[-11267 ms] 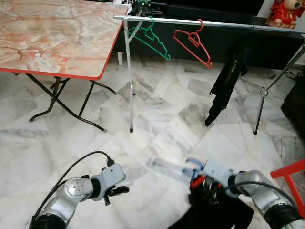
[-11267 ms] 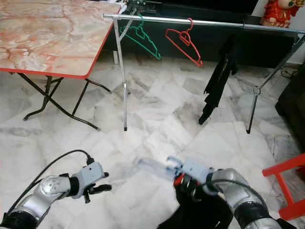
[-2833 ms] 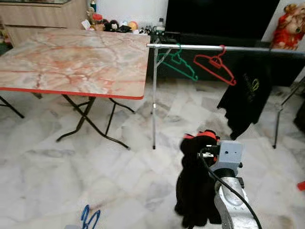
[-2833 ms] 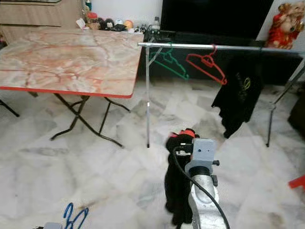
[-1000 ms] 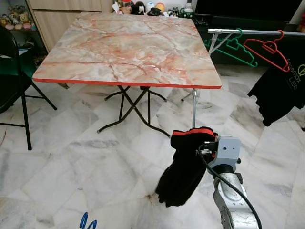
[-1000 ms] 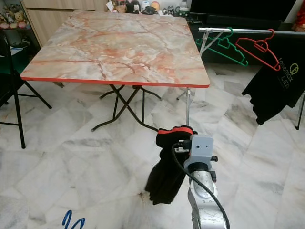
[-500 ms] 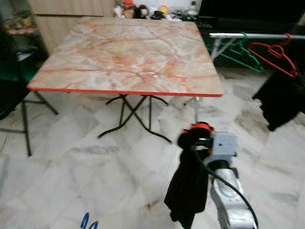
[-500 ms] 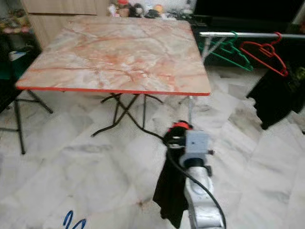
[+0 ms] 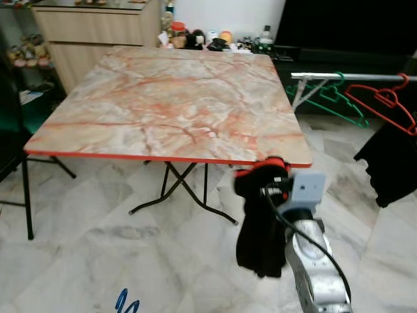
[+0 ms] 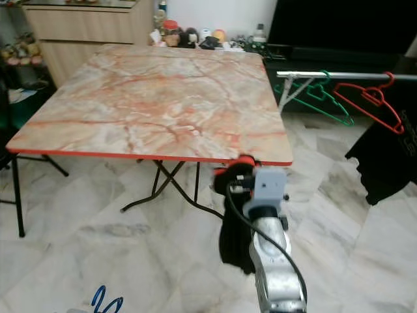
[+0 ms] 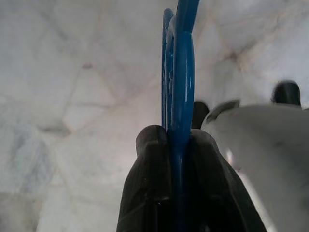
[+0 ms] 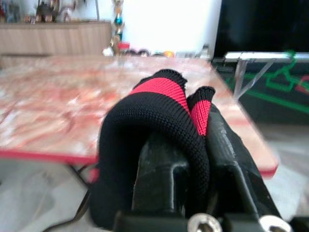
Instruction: Hang hanger
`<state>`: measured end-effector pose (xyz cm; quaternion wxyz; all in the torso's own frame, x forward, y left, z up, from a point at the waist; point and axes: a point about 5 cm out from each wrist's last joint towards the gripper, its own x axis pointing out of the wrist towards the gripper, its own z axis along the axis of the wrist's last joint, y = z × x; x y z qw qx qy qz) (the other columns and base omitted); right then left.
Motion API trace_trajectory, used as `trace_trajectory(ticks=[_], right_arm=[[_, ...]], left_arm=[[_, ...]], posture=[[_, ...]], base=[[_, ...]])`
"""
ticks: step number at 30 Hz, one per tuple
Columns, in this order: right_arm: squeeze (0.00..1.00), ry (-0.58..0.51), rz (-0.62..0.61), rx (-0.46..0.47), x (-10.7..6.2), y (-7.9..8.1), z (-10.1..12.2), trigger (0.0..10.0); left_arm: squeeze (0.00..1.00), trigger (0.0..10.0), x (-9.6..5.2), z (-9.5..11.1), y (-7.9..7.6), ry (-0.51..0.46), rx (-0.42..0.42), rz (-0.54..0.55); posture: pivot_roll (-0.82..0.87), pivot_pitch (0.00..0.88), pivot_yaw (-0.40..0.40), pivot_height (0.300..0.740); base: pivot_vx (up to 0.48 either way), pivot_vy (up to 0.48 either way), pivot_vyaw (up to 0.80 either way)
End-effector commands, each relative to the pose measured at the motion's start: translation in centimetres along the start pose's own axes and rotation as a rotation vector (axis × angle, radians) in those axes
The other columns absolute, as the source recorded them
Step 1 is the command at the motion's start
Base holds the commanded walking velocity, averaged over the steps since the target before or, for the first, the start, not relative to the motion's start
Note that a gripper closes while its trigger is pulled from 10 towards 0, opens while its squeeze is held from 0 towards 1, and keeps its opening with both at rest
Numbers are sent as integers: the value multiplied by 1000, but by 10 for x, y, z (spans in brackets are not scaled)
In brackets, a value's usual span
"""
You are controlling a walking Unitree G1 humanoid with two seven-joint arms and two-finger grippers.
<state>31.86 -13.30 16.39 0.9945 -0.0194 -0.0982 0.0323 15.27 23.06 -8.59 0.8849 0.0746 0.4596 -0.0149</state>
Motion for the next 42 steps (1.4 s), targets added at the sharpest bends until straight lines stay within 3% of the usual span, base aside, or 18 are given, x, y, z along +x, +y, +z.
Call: trace_trajectory(ticks=[1, 5, 7, 13, 15, 18, 23, 25, 27, 29, 31, 32, 33, 34, 37, 41, 42], right_arm=[[0, -90, 5, 8, 14, -3, 25, 10000], [0, -135, 10, -30, 33, -6, 45, 10000], [0, -195, 11, -36, 53, -10, 70, 10000], [0, -229, -1, -28, 69, -12, 92, 10000], [0, -246, 0, 13, 79, -12, 106, 10000], [0, -272, 29, 43, 94, -6, 129, 10000], [0, -284, 64, 26, 109, -1, 146, 10000], [0, -258, 109, 203, 119, 1, 164, 10000], [0, -262, 111, 218, 122, 0, 171, 10000], [0, -293, 124, 234, 128, -3, 193, 10000], [0, -300, 123, 234, 129, -3, 197, 10000], [0, -352, 197, 308, 131, 1, 223, 10000], [0, -352, 197, 308, 131, 1, 223, 10000], [0, -407, 236, 307, 131, 5, 245, 10000], [0, -478, 271, 268, 128, 9, 266, 10000], [0, -456, 315, 230, 130, 19, 259, 10000], [0, -416, 327, 215, 132, 23, 247, 10000]], left_arm=[[0, 10000, 0, -3, -6, 13, -17, -11], [0, 10000, 0, -4, -8, 14, -19, -14], [0, 10000, 1, -4, -9, 16, -23, -16], [0, 10000, 1, -4, -9, 17, -26, -15], [0, 10000, 1, -3, -9, 16, -29, -15], [0, 10000, 1, -3, -8, 17, -31, -17], [0, 10000, 1, -5, -8, 26, -30, -15], [0, 10000, 1, -5, -9, 30, -32, -16], [0, 10000, 1, -5, -9, 30, -33, -16], [0, 10000, 1, -5, -10, 32, -40, -16], [0, 10000, 1, -5, -10, 32, -40, -16], [0, 10000, 1, -6, -11, 37, -49, -16], [0, 10000, 1, -6, -11, 37, -49, -16], [0, 10000, 1, -6, -11, 41, -52, -15], [0, 10000, 1, -8, -11, 46, -53, -12], [0, 10000, 0, -10, -12, 54, -56, -11], [0, 10000, 0, -11, -12, 55, -57, -11]], posture=[[36, 108, -29, 740], [35, 115, -29, 740], [31, 120, -27, 740], [34, 127, -28, 740], [37, 135, -26, 740], [34, 138, -24, 740], [37, 137, -21, 740], [45, 137, -20, 740], [45, 137, -20, 740], [47, 129, -25, 740], [47, 129, -25, 740], [48, 131, -21, 740], [48, 131, -21, 740], [48, 131, -21, 740], [43, 129, -24, 740], [41, 130, -27, 740], [41, 131, -27, 740]], base=[[375, 0, 0], [378, 0, 0], [379, 0, 0], [380, 0, 0], [379, 0, 0], [387, 0, 0], [388, 0, 0], [388, 0, 0], [386, 0, 0], [388, 0, 0], [386, 0, 0], [390, 0, 0], [390, 0, 0], [390, 0, 0], [387, 0, 0], [390, 0, 0], [386, 0, 0]])
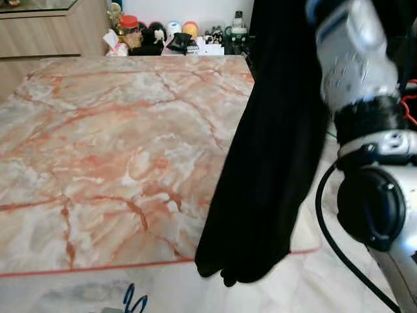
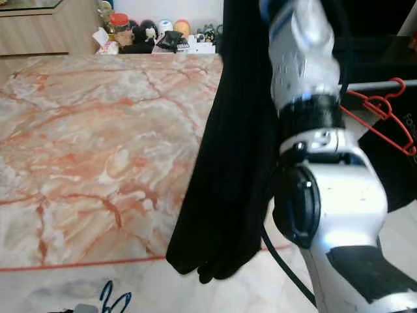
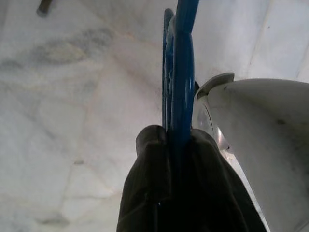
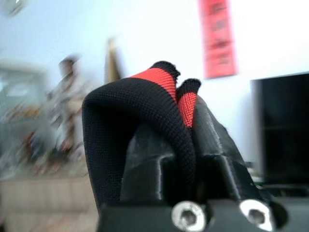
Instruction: Hang hanger
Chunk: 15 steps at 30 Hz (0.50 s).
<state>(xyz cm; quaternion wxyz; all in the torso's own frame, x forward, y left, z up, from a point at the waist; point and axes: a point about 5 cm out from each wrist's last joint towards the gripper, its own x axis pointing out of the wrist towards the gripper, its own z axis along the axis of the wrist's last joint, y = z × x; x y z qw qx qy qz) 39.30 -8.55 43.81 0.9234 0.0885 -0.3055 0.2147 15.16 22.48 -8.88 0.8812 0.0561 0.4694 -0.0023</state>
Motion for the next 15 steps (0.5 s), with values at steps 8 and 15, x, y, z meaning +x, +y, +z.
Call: trace_trajectory(ticks=[8, 15], right_arm=[[0, 506, -106, 34, -89, -31, -147, 10000], [1000, 543, -240, 22, -167, -39, -169, 10000]], left_arm=[[0, 10000, -2, -15, -14, 34, -43, -45], [0, 10000, -4, -22, -15, 49, -26, -49]], posture=[[36, 153, -35, 740], [27, 161, -40, 740]], base=[[31, 0, 0], [0, 0, 0]])
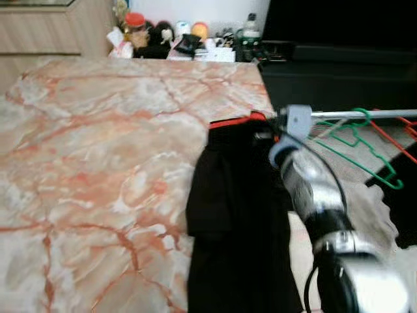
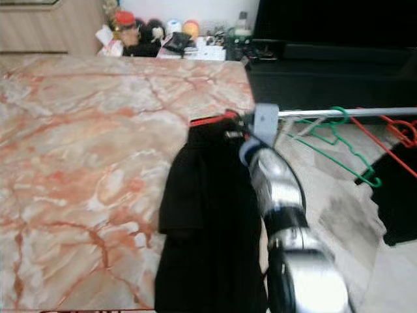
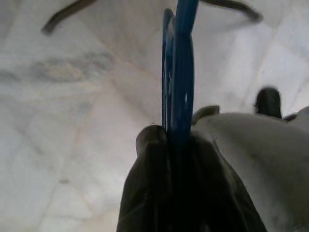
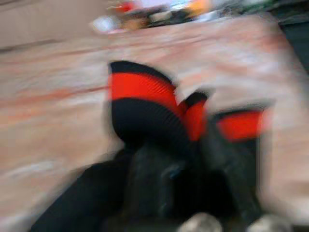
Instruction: Hang hanger
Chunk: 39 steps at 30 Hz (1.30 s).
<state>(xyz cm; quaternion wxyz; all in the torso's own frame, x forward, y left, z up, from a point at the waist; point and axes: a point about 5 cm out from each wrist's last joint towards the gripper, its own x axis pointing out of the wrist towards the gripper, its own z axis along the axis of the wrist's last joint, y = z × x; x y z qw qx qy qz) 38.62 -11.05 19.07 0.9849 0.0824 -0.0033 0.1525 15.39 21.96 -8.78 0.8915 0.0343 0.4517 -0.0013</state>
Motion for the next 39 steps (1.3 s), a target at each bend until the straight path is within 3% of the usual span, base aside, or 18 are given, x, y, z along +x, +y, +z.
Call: trace_trajectory(ticks=[1, 4, 7, 10, 16, 23, 26, 28, 29, 31, 33, 39], right_arm=[[1000, -63, -95, -41, -28, -16, 5, 10000], [1000, -72, -100, -31, -39, -13, 1, 10000], [1000, -123, -99, -93, -61, -1, 2, 10000], [1000, -133, -85, -111, -71, 8, 2, 10000], [1000, -10, -89, -100, -91, 16, -16, 10000], [1000, 83, -60, -93, -93, 17, -24, 10000], [1000, 161, 2, -129, -90, 19, -25, 10000], [1000, 175, -26, -143, -89, 16, -25, 10000], [1000, 170, -44, -149, -89, 14, -25, 10000], [1000, -22, -71, -104, -83, 16, -1, 10000], [1000, -70, -67, -67, -83, 19, 6, 10000], [1000, -162, -109, -125, -83, 20, 20, 10000]], left_arm=[[0, 10000, -6, -27, -10, 95, 16, -30], [0, 10000, -6, -29, -11, 99, 19, -30], [0, 10000, -7, -31, -13, 108, 21, -29], [0, 10000, -7, -32, -15, 111, 23, -31], [0, 10000, -6, -32, -19, 121, 22, -34], [0, 10000, -8, -39, -17, 146, 23, -26], [0, 10000, -11, -45, -12, 160, 15, -21], [0, 10000, -11, -45, -11, 160, 12, -18], [0, 10000, -11, -45, -10, 160, 9, -17], [0, 10000, -11, -43, -7, 155, 8, -11], [0, 10000, -11, -42, -7, 153, 7, -11], [0, 10000, -5, -30, -14, 132, 8, -21]], posture=[[22, 159, -40, 740], [22, 159, -40, 740], [16, 152, -46, 740], [19, 149, -49, 740], [18, 148, -55, 740], [20, 160, -59, 740], [28, 174, -63, 740], [24, 175, -64, 740], [24, 175, -64, 740], [28, 184, -63, 740], [24, 183, -63, 740], [24, 187, -63, 740]], base=[[0, 0, 0], [0, 0, 0], [0, 0, 0], [0, 0, 0], [0, 0, 0], [0, 0, 0], [0, 0, 0], [0, 0, 0], [0, 0, 0], [0, 0, 0], [0, 0, 0], [0, 0, 0]])
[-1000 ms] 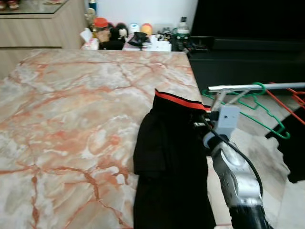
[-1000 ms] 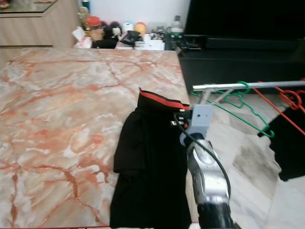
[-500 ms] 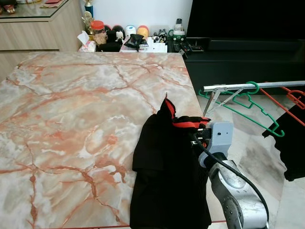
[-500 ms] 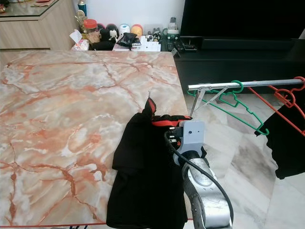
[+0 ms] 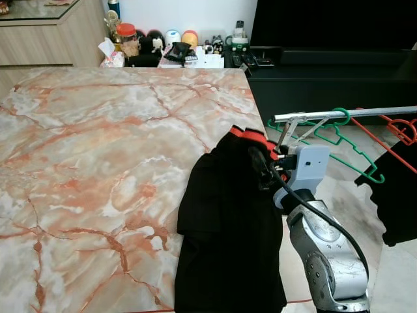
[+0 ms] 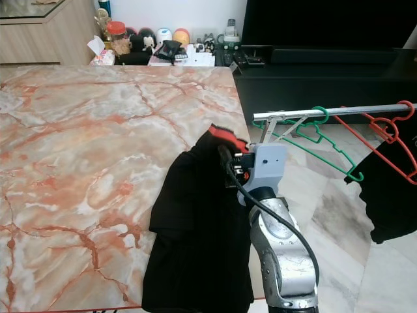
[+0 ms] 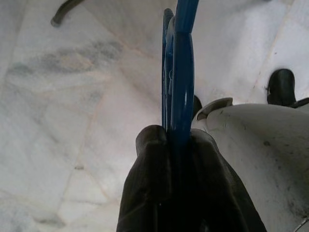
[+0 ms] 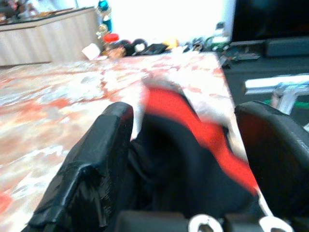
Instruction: Hang hanger
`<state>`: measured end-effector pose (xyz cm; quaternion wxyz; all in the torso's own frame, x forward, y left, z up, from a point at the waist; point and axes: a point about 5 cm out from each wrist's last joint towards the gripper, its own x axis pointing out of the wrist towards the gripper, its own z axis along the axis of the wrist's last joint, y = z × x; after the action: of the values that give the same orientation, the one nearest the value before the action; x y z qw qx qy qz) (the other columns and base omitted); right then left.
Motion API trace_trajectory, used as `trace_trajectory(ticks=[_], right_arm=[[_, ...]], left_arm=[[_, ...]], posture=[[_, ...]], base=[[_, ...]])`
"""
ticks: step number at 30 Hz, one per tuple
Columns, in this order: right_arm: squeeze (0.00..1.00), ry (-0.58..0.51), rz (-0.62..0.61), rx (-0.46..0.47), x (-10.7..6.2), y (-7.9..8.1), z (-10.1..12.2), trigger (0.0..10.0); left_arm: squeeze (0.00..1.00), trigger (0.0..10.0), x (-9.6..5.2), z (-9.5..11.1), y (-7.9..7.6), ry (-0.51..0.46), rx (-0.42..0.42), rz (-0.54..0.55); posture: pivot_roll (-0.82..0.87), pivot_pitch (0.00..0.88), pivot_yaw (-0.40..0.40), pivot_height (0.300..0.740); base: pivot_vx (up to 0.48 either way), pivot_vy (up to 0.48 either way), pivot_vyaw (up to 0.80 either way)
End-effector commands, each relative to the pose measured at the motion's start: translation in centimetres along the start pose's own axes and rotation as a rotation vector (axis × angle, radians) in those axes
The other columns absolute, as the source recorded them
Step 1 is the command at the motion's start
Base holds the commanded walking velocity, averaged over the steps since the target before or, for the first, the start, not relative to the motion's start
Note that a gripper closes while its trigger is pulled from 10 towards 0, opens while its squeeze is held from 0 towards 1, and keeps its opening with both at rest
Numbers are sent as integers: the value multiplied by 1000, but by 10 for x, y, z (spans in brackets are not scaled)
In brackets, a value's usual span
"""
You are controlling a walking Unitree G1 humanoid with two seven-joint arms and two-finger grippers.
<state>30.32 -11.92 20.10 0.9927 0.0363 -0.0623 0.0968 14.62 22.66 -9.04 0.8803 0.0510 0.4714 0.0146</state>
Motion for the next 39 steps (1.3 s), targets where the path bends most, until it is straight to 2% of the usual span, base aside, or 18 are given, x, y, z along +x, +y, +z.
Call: trace_trajectory(ticks=[1, 3, 4, 6, 8, 9, 10, 13, 17, 25, 33, 39], right_arm=[[1000, -65, 23, -15, 0, 4, 14, 10000], [1000, 2, 156, -57, -1, 17, 3, 10000], [1000, 2, 156, -57, -1, 17, 3, 10000], [1000, -6, 240, -29, -7, 25, 1, 10000], [1000, -23, 230, -32, -9, 24, 2, 10000], [941, -24, 214, -40, -9, 23, 2, 10000], [27, -21, 189, -47, -10, 21, 2, 10000], [0, -16, 96, -30, -12, 12, -2, 10000], [0, -10, 23, 5, -15, 5, -4, 10000], [0, 18, 17, 13, -20, 4, -11, 10000], [0, 25, 15, 14, -20, 4, -13, 10000], [0, 32, 13, 13, -21, 3, -14, 10000]], left_arm=[[0, 10000, 0, -15, -29, 75, -5, -71], [0, 10000, 2, -9, -41, 65, -3, -83], [0, 10000, 2, -9, -41, 65, -3, -83], [0, 10000, 3, -5, -47, 60, -3, -90], [0, 10000, 4, -2, -53, 56, -3, -95], [0, 10000, 4, -2, -53, 55, -3, -95], [0, 10000, 4, -3, -51, 57, -4, -92], [0, 10000, 3, -7, -44, 64, -5, -82], [0, 10000, 3, -8, -42, 65, -6, -77], [0, 10000, 3, -9, -41, 73, 26, -76], [0, 10000, 2, -10, -41, 81, 18, -66], [0, 10000, 2, -10, -41, 82, 18, -64]], posture=[[25, 188, -63, 740], [21, 188, -66, 740], [21, 188, -66, 740], [24, 191, -67, 740], [19, 191, -68, 740], [20, 190, -68, 740], [20, 190, -68, 740], [23, 190, -68, 740], [24, 191, -66, 740], [27, 189, -69, 740], [31, 188, -73, 740], [31, 187, -74, 740]], base=[[0, 0, 0], [0, 0, 0], [0, 0, 0], [0, 0, 0], [0, 0, 0], [0, 0, 0], [0, 0, 0], [0, 0, 0], [0, 0, 0], [0, 0, 0], [0, 0, 0], [0, -299, 0]])
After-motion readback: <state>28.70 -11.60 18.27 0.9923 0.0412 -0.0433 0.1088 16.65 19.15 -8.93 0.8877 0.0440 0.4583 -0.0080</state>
